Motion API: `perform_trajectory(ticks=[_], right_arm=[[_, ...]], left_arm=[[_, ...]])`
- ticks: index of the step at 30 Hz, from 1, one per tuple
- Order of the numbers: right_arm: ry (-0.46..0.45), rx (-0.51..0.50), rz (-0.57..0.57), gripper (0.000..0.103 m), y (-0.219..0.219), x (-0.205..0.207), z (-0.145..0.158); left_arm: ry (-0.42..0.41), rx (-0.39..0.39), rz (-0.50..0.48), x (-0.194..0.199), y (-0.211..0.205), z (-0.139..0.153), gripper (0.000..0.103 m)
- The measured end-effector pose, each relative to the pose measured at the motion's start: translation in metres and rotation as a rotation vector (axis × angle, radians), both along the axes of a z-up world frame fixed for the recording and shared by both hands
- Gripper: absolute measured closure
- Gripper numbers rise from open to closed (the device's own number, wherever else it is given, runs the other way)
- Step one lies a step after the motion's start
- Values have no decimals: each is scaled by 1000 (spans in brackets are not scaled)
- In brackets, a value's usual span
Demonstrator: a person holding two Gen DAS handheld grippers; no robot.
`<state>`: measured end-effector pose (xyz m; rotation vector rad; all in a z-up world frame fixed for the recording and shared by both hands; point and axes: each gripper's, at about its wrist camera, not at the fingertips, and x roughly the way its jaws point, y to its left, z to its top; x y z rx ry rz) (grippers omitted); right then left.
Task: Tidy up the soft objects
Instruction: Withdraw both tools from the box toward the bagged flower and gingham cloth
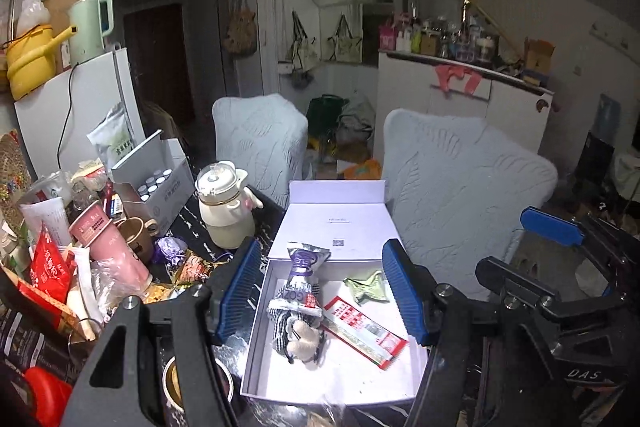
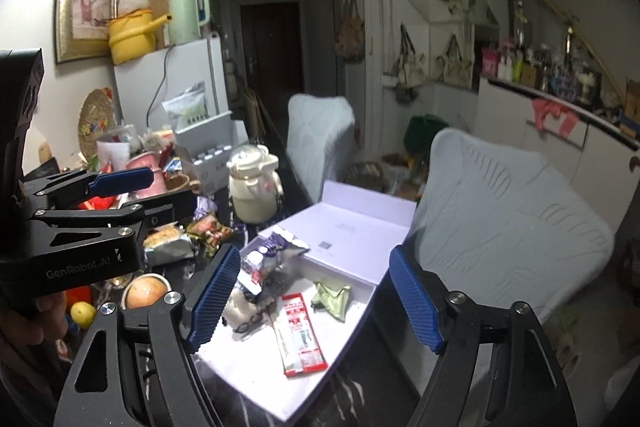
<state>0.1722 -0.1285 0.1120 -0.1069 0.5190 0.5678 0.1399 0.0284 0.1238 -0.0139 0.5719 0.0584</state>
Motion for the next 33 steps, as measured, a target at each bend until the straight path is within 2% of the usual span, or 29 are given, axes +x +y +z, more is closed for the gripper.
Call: perform_trajectory(ticks=[5, 6, 8, 13, 22, 26, 33], right_arm=[[-56, 11, -4, 18, -11, -34, 15], [-63, 12, -4, 17, -13, -39, 17], [-75, 15, -4, 16, -17, -50, 20], [-106, 6, -19, 13, -25, -77, 23], [-96, 20, -29, 10, -43, -117, 13], [-76, 19, -31, 10, -49, -127, 3], [-23, 18, -54, 10, -58, -140, -21]], left_arm=[[-39, 12, -7, -32, -8, 12, 38], [-47, 16, -7, -39, -10, 14, 30], [-70, 27, -2, -52, -13, 17, 21], [-107, 39, -13, -83, -21, 23, 21], [-123, 36, -66, -124, -37, 16, 21], [-103, 29, -109, -136, -44, 6, 21], [-50, 4, -128, -150, -51, -15, 21]])
